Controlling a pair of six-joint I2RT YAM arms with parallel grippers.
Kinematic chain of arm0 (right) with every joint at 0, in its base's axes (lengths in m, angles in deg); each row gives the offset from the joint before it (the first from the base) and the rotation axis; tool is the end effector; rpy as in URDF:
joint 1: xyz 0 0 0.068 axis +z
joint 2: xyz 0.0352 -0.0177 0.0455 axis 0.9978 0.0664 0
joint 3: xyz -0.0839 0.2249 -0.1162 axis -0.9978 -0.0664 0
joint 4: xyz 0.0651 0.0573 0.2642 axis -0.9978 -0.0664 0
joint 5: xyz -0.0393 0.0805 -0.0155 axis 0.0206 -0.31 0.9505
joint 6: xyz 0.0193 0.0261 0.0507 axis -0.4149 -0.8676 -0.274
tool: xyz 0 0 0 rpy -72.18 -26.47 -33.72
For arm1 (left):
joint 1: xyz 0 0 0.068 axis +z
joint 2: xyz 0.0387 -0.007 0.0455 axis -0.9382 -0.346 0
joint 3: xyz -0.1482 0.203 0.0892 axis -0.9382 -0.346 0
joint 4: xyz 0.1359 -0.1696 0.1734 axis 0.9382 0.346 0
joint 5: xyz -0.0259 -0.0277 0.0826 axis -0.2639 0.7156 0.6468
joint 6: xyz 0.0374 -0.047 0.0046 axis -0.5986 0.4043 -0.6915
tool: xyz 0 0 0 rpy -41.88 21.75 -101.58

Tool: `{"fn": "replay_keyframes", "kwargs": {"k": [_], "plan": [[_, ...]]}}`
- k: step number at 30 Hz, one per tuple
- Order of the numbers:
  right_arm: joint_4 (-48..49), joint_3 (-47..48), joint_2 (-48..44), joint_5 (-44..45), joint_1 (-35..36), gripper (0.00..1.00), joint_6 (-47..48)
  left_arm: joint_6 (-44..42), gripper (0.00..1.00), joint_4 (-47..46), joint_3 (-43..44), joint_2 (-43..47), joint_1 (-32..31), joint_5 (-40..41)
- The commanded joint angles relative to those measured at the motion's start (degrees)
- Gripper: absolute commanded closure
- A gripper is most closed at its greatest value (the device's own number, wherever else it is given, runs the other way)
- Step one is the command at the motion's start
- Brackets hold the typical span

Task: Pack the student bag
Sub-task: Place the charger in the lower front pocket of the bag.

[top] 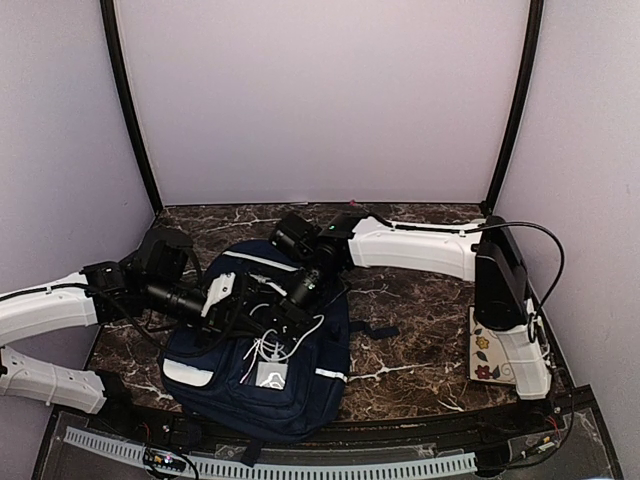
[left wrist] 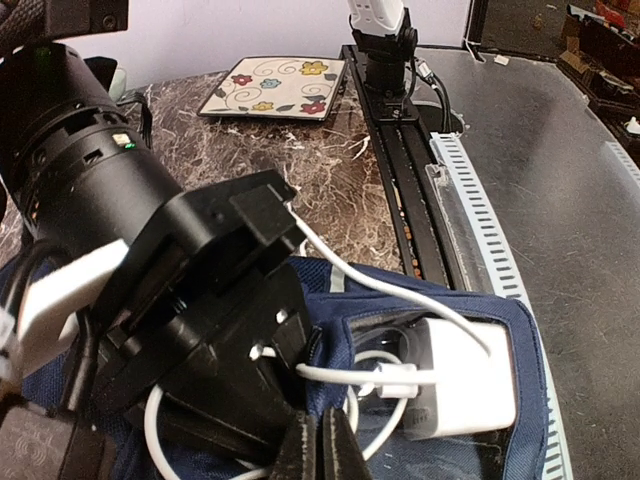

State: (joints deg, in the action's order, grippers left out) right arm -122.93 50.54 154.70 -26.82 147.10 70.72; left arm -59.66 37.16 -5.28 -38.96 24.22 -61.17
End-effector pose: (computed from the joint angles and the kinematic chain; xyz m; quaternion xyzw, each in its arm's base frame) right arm 0.2059 0.4452 0.2130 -0.6224 0.6109 0.4892 0.0086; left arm 0.1565 -0.1970 0.2574 0.6130 0.5798 -0.3427 0.4131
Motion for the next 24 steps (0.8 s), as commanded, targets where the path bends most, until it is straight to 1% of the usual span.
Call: {"fn": "replay_keyframes", "kwargs": {"k": [1, 3, 5, 7, 9, 11, 13, 15, 18, 20, 22, 23, 24], "plan": [[7.08, -3.48, 0.93, 6.42, 1.83, 0.81, -5.03, -0.89, 1.00, -12.55, 3.22, 1.62, 1.30, 3.02], [7.82, -5.79, -3.72, 9.57, 0.91, 0.70, -6.04, -0.63, 1.00, -11.27, 1.19, 2.77, 1.32, 3.54], [10.65, -8.04, -9.21, 12.80, -0.61, 0.59, -9.31, 0.09, 1.00, -10.62, -0.57, 3.68, 1.29, 4.10], [15.14, -10.08, -15.24, 14.73, -2.36, 0.52, -13.29, 0.61, 1.00, -9.45, -1.96, 4.17, 1.30, 4.40], [18.98, -11.94, -19.44, 16.70, -3.60, 0.47, -16.22, 0.87, 1.00, -8.53, -2.98, 4.44, 1.29, 4.48], [19.81, -12.53, -22.03, 18.90, -4.30, 0.40, -17.49, 1.19, 1.00, -7.83, -3.48, 4.74, 1.27, 4.93], [18.42, -13.29, -24.02, 22.94, -4.54, 0.38, -19.01, 1.36, 1.00, -7.56, -3.46, 5.17, 1.32, 5.71], [17.27, -16.82, -26.71, 29.33, -4.70, 0.37, -22.72, 1.38, 1.00, -7.60, -3.34, 5.52, 1.33, 5.97], [19.77, -26.95, -32.56, 35.05, -4.83, 0.36, -31.30, 1.13, 1.00, -7.87, -3.41, 5.48, 1.33, 5.70], [24.88, -34.59, -35.99, 34.84, -4.75, 0.36, -37.79, 0.87, 1.00, -8.05, -3.41, 5.06, 1.27, 5.45], [33.04, -41.68, -40.81, 32.41, -4.32, 0.30, -44.21, 0.75, 1.00, -8.06, -3.31, 4.46, 1.27, 5.49], [36.55, -44.37, -42.28, 31.07, -3.92, 0.26, -46.34, 0.63, 1.00, -7.96, -3.18, 4.32, 1.26, 5.36], [39.66, -46.43, -43.40, 30.87, -3.50, 0.24, -47.60, 0.63, 1.00, -7.85, -3.01, 4.29, 1.31, 5.23]]}}
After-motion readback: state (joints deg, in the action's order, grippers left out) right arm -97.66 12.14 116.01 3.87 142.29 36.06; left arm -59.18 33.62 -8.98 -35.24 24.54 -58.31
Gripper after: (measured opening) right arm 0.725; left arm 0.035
